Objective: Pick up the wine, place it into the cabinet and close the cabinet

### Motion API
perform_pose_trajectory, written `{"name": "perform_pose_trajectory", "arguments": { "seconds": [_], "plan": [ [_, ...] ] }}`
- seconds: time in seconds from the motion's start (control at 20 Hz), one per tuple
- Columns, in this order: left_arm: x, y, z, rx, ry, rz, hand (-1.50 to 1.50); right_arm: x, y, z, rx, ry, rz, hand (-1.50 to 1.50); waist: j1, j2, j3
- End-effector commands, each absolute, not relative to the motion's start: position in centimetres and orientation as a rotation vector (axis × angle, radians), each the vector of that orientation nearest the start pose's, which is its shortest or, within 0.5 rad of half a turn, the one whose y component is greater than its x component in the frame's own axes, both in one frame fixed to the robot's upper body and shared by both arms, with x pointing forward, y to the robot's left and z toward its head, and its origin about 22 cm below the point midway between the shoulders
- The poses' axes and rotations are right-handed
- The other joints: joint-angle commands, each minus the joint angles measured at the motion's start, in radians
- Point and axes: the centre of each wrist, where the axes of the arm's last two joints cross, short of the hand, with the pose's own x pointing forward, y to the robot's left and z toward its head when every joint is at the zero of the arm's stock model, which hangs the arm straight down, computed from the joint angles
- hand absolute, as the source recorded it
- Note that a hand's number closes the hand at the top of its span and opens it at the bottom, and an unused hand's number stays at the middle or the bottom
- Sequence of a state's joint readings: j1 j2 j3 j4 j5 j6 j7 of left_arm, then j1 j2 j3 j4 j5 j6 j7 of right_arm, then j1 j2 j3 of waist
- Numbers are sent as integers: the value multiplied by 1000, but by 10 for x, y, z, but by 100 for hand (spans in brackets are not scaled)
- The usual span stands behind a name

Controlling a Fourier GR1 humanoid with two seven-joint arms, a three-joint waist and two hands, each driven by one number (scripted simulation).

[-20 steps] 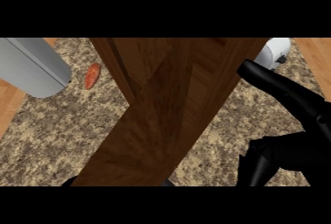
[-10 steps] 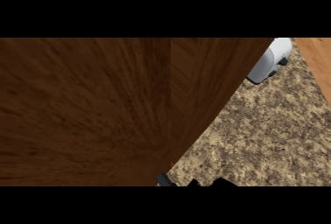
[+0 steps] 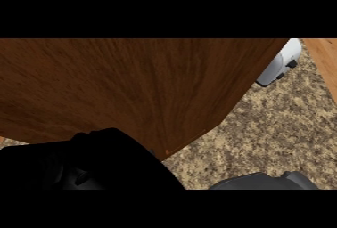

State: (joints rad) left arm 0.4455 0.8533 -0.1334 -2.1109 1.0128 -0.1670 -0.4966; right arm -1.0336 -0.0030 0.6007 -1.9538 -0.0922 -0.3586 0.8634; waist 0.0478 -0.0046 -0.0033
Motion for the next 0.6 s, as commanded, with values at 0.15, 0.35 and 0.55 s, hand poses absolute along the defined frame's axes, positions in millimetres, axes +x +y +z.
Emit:
{"name": "perform_pose_trajectory", "arguments": {
  "seconds": [0.15,0.35,0.55],
  "plan": [
    [146,343,126,-663,-1875,-14,150,245,36,291,336,-1876,681,150,16,11,1],
    [148,363,114,-632,-1895,13,150,286,40,294,319,-1837,611,150,8,15,1],
    [143,369,125,-654,-1890,-17,150,329,39,276,248,-1813,565,150,27,16,1]
  ]
}}
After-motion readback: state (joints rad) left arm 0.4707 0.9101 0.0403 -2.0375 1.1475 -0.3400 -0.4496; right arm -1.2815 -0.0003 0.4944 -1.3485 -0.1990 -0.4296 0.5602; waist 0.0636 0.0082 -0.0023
